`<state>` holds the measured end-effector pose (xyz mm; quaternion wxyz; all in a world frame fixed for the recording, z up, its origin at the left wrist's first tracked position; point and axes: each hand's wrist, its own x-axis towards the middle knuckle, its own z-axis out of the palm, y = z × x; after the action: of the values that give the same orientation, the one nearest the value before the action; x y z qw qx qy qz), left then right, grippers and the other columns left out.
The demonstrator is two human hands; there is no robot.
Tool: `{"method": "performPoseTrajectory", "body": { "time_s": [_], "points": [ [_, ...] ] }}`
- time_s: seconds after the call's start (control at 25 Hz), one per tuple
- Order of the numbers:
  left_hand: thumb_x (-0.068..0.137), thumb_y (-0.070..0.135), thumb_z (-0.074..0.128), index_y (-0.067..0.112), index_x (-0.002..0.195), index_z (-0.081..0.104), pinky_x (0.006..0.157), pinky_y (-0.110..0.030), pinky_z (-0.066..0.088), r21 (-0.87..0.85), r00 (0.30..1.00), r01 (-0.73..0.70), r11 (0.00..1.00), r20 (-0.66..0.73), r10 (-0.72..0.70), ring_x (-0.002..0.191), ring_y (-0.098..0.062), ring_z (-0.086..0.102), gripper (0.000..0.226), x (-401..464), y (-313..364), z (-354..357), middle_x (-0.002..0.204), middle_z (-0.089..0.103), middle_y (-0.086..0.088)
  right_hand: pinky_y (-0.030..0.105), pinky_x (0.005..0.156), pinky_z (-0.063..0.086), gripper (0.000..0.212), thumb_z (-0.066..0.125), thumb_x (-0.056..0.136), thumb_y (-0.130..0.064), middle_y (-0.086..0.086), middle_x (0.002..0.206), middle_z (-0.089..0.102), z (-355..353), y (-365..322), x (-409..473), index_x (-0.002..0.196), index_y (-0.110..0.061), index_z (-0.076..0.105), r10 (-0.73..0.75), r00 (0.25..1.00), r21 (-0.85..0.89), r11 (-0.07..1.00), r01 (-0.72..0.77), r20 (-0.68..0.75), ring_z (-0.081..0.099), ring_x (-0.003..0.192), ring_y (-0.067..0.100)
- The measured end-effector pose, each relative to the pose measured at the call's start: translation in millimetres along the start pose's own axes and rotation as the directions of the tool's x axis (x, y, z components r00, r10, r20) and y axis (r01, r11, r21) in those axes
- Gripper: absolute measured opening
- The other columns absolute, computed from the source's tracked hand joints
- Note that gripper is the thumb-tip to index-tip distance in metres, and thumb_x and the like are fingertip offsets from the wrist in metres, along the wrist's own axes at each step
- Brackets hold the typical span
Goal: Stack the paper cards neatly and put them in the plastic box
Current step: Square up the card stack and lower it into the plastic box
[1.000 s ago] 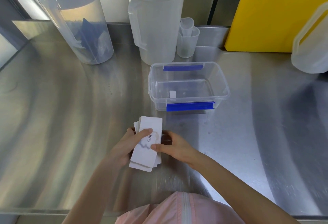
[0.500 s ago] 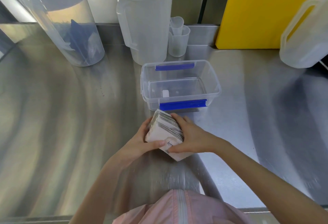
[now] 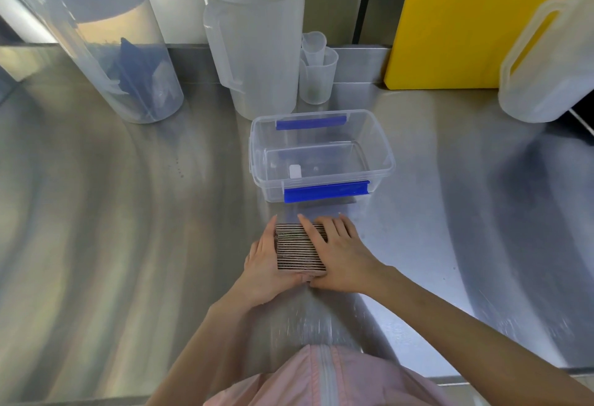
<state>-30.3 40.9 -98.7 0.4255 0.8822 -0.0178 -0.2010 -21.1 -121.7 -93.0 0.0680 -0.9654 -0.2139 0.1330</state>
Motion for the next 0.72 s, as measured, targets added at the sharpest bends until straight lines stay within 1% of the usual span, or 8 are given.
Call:
{"method": "performPoseTrajectory", "body": {
  "time_s": [0.08,0.16,0.24,0.32,0.44,0.56,0.64,0.72],
  "points": [
    [0.058,0.039,0.080,0.022,0.142,0.000,0.113,-0.042,0.022,0.022,1.000,-0.015,1.000,-0.009,0.015,0.132,-0.025,0.027,0.117,0.6,-2.0,0.3,0.145,0.031,-0.005,0.042,0.113,-0.010,0.107,0.060,0.069,-0.058,0.011,0.151,0.011,-3.5,3.4,-1.7,0.140,-0.023,-0.012,-0.022,0.999,0.087,0.996,0.018,0.040,0.002,0.140,0.026],
    [0.060,0.037,0.079,0.021,0.142,0.001,0.113,-0.042,0.021,0.031,0.999,-0.034,0.999,-0.018,0.034,0.131,-0.025,0.027,0.114,1.0,-4.1,0.3,0.145,0.032,-0.006,0.040,0.113,-0.009,0.107,0.060,0.068,-0.061,0.004,0.154,0.002,-8.6,10.0,-7.8,0.140,-0.027,-0.012,0.014,0.999,0.283,0.959,-0.023,0.033,-0.004,0.141,0.020],
    [0.061,0.037,0.078,0.022,0.141,0.003,0.113,-0.042,0.022,0.030,0.999,-0.050,0.998,-0.014,0.051,0.131,-0.025,0.026,0.111,1.2,-6.2,0.6,0.144,0.032,-0.004,0.036,0.113,0.005,0.108,0.064,0.068,-0.056,-0.002,0.154,0.000,-10.7,23.2,-17.3,0.139,-0.030,-0.012,0.144,0.989,0.543,0.829,-0.135,0.025,0.003,0.140,0.016],
    [0.062,0.037,0.077,0.025,0.141,0.003,0.113,-0.043,0.022,0.030,0.998,-0.061,0.998,-0.009,0.062,0.131,-0.024,0.026,0.109,1.0,-8.3,0.8,0.144,0.032,-0.004,0.029,0.107,0.020,0.109,0.069,0.068,-0.047,-0.006,0.153,0.004,-7.7,35.5,-27.4,0.139,-0.032,-0.013,0.223,0.970,0.737,0.639,-0.223,0.100,0.015,0.136,0.012],
    [0.062,0.038,0.077,0.026,0.141,0.002,0.114,-0.046,0.021,0.027,0.998,-0.069,0.997,-0.014,0.069,0.131,-0.024,0.026,0.109,1.6,-12.0,0.9,0.144,0.033,-0.003,0.018,0.099,0.030,0.112,0.071,0.067,-0.042,-0.018,0.141,0.022,6.2,32.6,-35.5,0.138,-0.034,-0.016,0.169,0.963,0.815,0.515,-0.267,0.209,0.033,0.123,0.000],
    [0.063,0.039,0.077,0.027,0.142,0.001,0.114,-0.043,0.019,-0.019,0.997,-0.071,0.997,-0.030,0.070,0.132,-0.022,0.026,0.110,1.2,-17.3,2.9,0.144,0.035,0.000,-0.005,0.079,0.034,0.112,0.076,0.065,-0.039,-0.041,0.118,0.023,22.0,28.8,-35.5,0.133,-0.046,-0.012,0.183,0.971,0.849,0.477,-0.227,0.156,0.036,0.102,-0.025],
    [0.064,0.038,0.077,0.029,0.142,0.004,0.114,-0.041,0.021,-0.059,0.998,-0.053,0.997,-0.045,0.050,0.132,-0.019,0.023,0.107,-0.7,-21.5,3.9,0.144,0.035,0.001,-0.008,0.075,0.034,0.105,0.076,0.064,-0.039,-0.044,0.114,0.022,25.3,30.5,-36.9,0.123,-0.060,-0.009,0.208,0.969,0.842,0.492,-0.221,0.133,0.035,0.100,-0.025],
    [0.065,0.038,0.075,0.030,0.142,0.008,0.113,-0.041,0.021,-0.065,0.998,-0.041,0.997,-0.053,0.037,0.132,-0.018,0.021,0.103,-0.8,-24.7,5.4,0.144,0.034,-0.001,-0.009,0.075,0.032,0.102,0.076,0.064,-0.039,-0.046,0.113,0.023,27.1,31.5,-39.2,0.118,-0.064,-0.008,0.233,0.963,0.824,0.515,-0.238,0.133,0.037,0.100,-0.021]
  ]
}}
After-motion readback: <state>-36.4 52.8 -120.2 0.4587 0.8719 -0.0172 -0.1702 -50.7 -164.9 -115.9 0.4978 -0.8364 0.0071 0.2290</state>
